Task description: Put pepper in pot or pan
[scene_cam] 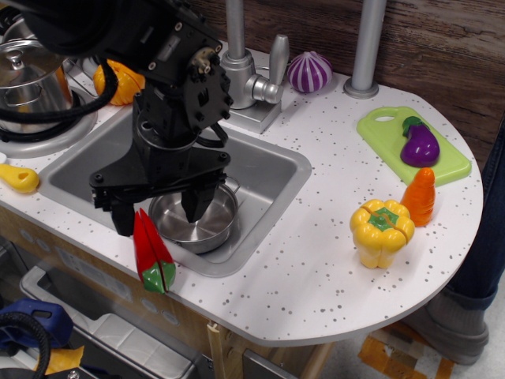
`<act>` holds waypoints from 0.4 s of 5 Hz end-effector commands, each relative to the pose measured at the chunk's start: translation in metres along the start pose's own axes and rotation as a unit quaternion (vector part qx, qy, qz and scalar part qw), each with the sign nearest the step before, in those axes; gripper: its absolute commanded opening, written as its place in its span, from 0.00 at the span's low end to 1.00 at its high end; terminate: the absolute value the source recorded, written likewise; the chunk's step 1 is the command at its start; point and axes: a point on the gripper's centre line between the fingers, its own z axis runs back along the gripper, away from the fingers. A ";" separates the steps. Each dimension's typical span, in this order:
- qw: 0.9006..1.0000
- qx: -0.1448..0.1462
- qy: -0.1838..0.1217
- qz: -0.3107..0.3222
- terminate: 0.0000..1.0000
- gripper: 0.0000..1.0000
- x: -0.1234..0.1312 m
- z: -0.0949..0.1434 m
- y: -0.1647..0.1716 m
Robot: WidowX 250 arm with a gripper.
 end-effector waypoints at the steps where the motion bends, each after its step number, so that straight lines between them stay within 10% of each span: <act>1: 1.000 0.000 0.000 0.000 0.00 1.00 0.000 0.000 0.000; 2: 1.000 -0.006 0.004 0.007 0.00 1.00 -0.002 -0.012 0.002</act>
